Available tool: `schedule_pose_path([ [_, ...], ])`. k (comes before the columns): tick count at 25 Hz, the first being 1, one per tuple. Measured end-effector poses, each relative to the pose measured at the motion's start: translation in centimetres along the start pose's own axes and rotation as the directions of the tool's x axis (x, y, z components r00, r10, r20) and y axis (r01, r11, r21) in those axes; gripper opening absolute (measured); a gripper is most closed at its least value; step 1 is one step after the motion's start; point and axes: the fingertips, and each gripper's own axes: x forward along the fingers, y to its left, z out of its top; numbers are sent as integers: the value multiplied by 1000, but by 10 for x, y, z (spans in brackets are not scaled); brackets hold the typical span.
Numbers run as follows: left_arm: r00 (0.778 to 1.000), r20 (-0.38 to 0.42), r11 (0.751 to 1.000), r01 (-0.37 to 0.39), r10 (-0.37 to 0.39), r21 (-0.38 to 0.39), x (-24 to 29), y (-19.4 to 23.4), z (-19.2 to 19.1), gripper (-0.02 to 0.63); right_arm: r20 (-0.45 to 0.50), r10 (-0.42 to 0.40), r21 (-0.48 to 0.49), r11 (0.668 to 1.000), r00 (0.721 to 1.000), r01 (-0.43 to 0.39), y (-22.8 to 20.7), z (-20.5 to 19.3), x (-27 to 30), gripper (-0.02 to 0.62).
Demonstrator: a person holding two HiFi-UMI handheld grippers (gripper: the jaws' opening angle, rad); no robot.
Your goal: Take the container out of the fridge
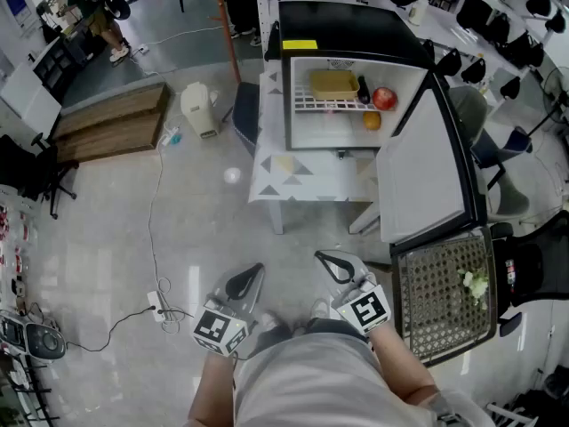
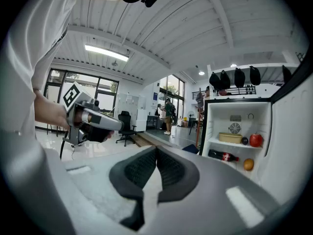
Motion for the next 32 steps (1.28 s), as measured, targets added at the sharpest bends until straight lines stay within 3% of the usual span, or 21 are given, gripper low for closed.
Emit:
schedule_pose_path([
  [9, 999, 51, 1000, -15, 15, 11, -37, 46, 11, 8, 18, -28, -17, 999, 999, 28, 29, 21, 31, 5],
  [14, 998, 70, 999, -5, 2, 32, -56, 71, 20, 8, 33, -77, 23, 997, 996, 76, 35, 30, 49, 5],
  [20, 999, 35, 999, 26, -27, 28, -72, 99, 0, 8, -8, -143, 22, 989, 990, 143, 39, 23, 67, 5],
  [25, 999, 30, 999, 33, -33, 14, -64, 117, -1, 8, -30, -155, 14, 988, 988, 155, 33, 15, 81, 5],
  [32, 999, 10, 999, 31, -31, 27, -17, 140, 5, 8, -12, -148, 4, 989, 989, 148, -12, 10, 112, 5],
])
